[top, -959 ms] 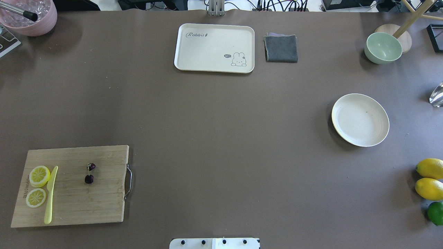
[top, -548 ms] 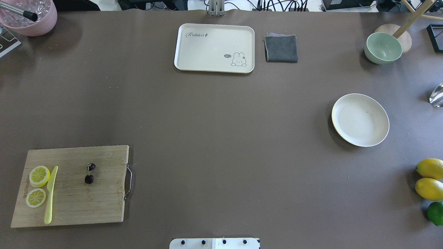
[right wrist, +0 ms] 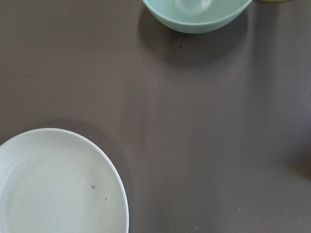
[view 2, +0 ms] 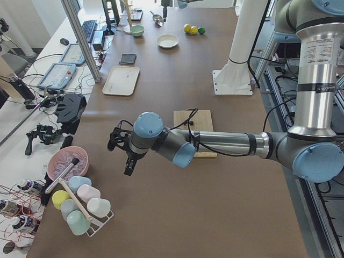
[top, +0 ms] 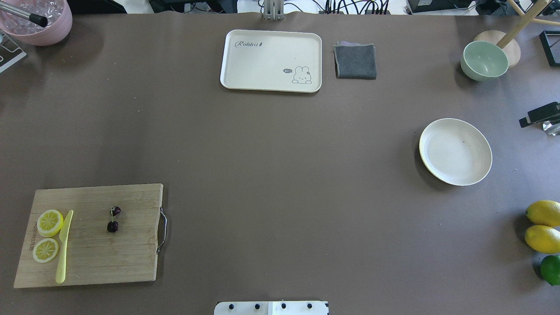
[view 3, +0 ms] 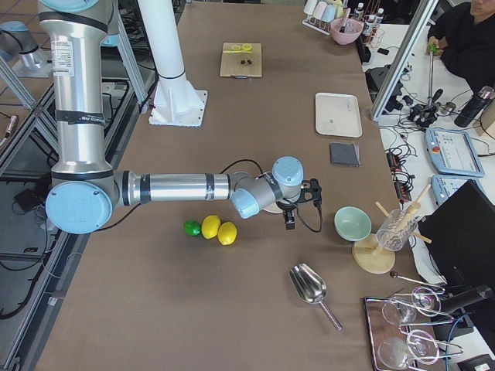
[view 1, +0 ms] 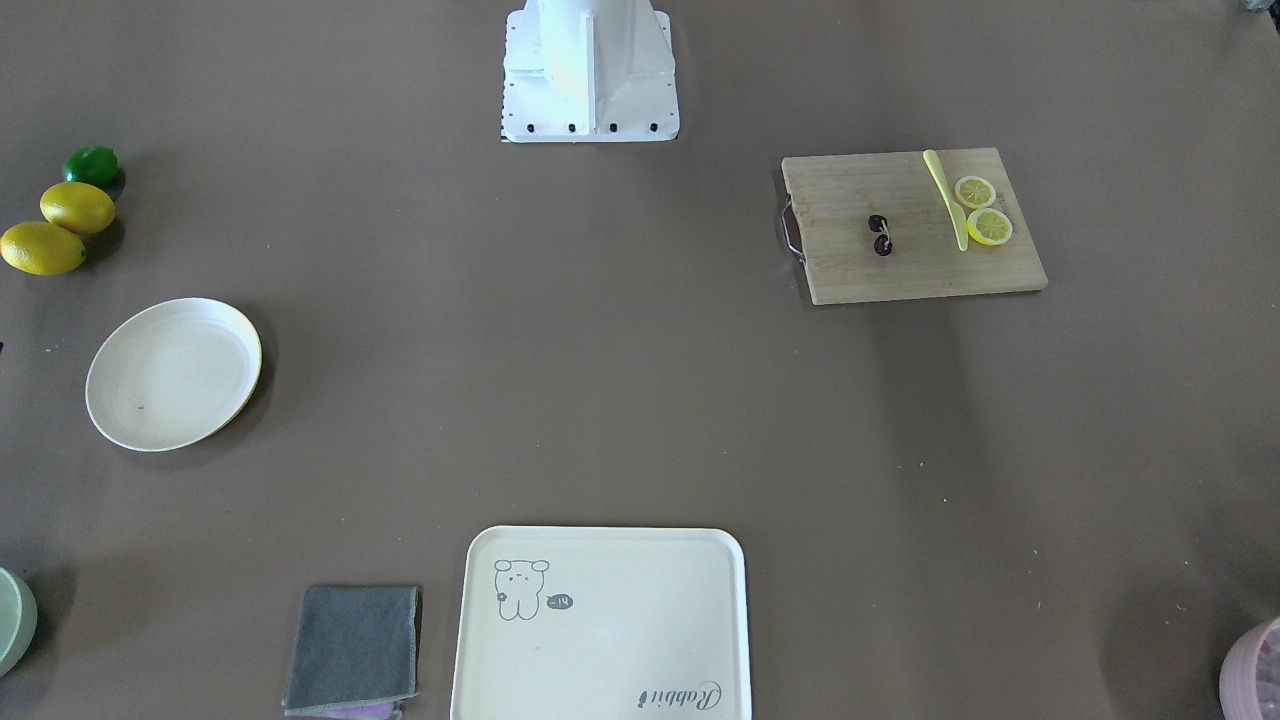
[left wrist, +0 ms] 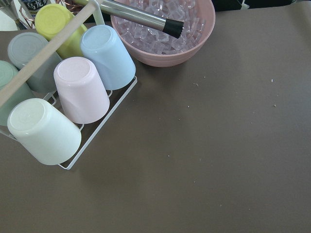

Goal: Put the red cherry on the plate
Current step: 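Reach the right gripper to the white plate rim and grasp it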

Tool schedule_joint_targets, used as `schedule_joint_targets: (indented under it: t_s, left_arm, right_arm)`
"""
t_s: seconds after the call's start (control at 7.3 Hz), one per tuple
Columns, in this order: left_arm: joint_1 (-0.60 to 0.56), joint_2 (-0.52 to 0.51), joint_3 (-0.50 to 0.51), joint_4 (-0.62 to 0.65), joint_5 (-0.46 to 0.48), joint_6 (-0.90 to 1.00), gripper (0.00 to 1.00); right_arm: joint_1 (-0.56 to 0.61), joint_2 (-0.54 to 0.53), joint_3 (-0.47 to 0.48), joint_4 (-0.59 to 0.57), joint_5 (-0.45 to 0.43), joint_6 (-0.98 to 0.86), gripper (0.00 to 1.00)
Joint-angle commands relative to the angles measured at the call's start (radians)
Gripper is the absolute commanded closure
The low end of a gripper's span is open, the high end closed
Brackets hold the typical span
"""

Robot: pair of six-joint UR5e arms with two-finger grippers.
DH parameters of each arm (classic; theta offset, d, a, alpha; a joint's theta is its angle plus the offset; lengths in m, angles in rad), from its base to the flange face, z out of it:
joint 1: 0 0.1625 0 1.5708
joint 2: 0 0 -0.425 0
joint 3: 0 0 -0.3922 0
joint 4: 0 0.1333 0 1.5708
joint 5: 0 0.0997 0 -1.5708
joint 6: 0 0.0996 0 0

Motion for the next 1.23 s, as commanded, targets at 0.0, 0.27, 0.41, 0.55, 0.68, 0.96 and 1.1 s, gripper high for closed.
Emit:
schedule_joint_targets:
  t_s: [0.0, 0.27, 0.41, 0.55, 0.68, 0.96, 1.1]
  left_arm:
    - [0.001, 0.01, -0.002, -0.029, 0.001, 0.0, 0.02]
    - [0.001, 0.007, -0.005, -0.03, -0.001, -0.003, 0.02]
    - [0.001, 0.004, -0.003, -0.03, -0.001, -0.002, 0.02]
    - [0.001, -0.002, -0.006, -0.029, -0.001, -0.005, 0.02]
    - [0.001, -0.006, -0.007, -0.029, -0.002, -0.006, 0.03]
    - [0.001, -0.02, -0.005, -0.027, -0.004, -0.005, 0.05]
    - [0.001, -0.02, -0.008, -0.027, -0.008, -0.006, 0.05]
  right_arm:
    - [-0.1, 0.013, -0.079, 0.188, -0.075, 0.152, 0.0]
    - [-0.159, 0.012, -0.084, 0.223, -0.117, 0.235, 0.0]
    - [-0.191, 0.013, -0.084, 0.227, -0.124, 0.237, 0.0]
    - [-0.203, 0.013, -0.087, 0.229, -0.131, 0.235, 0.0]
    - [-0.22, 0.013, -0.092, 0.229, -0.134, 0.237, 0.0]
    - [-0.226, 0.012, -0.096, 0.23, -0.137, 0.234, 0.82]
    - [-0.228, 0.012, -0.093, 0.232, -0.15, 0.235, 1.0]
